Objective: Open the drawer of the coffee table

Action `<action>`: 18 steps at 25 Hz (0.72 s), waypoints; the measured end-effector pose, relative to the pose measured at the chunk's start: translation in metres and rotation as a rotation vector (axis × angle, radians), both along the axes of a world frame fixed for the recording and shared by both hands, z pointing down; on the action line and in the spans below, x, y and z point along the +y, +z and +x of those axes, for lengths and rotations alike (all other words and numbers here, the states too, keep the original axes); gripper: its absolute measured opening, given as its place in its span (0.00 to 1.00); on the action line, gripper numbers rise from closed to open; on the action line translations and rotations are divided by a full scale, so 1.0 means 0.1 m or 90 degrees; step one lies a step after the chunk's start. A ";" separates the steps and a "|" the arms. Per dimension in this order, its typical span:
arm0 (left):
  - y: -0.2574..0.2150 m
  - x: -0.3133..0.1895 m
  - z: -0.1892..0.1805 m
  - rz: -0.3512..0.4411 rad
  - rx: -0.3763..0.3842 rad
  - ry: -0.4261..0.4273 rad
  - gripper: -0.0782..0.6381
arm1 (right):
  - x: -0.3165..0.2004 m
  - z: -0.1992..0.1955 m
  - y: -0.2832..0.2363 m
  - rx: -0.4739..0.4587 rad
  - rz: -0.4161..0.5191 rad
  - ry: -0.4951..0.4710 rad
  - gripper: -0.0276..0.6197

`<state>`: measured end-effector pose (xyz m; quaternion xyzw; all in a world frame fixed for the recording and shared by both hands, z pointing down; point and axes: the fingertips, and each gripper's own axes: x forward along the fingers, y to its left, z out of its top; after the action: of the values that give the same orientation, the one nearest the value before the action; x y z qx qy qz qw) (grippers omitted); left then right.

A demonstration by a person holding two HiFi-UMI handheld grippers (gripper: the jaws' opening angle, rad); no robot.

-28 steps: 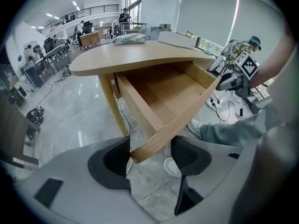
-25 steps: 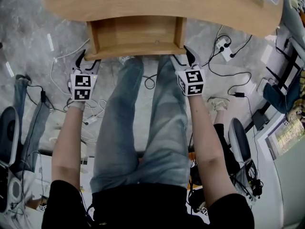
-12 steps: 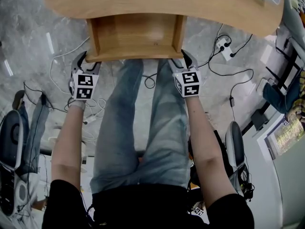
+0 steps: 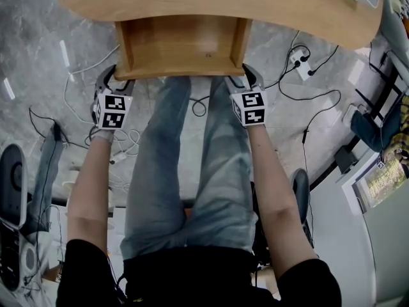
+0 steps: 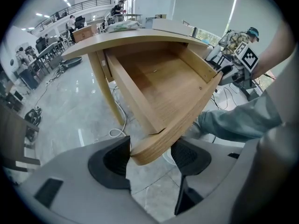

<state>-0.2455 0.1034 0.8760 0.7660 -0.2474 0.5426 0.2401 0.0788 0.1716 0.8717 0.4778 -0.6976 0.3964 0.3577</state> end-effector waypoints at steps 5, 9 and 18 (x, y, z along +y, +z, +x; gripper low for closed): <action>0.01 -0.02 0.02 -0.007 -0.005 0.009 0.51 | 0.00 0.00 0.02 0.013 -0.014 -0.003 0.43; 0.03 -0.03 -0.04 -0.016 -0.013 0.007 0.51 | 0.04 -0.01 0.00 0.023 -0.039 -0.001 0.43; -0.16 0.08 -0.23 -0.025 -0.025 -0.030 0.50 | 0.14 0.03 -0.32 0.019 -0.045 -0.037 0.43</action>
<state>-0.2682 0.1119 0.8597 0.7442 -0.2590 0.5568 0.2628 0.0818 0.1854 0.8397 0.4504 -0.6912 0.4030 0.3962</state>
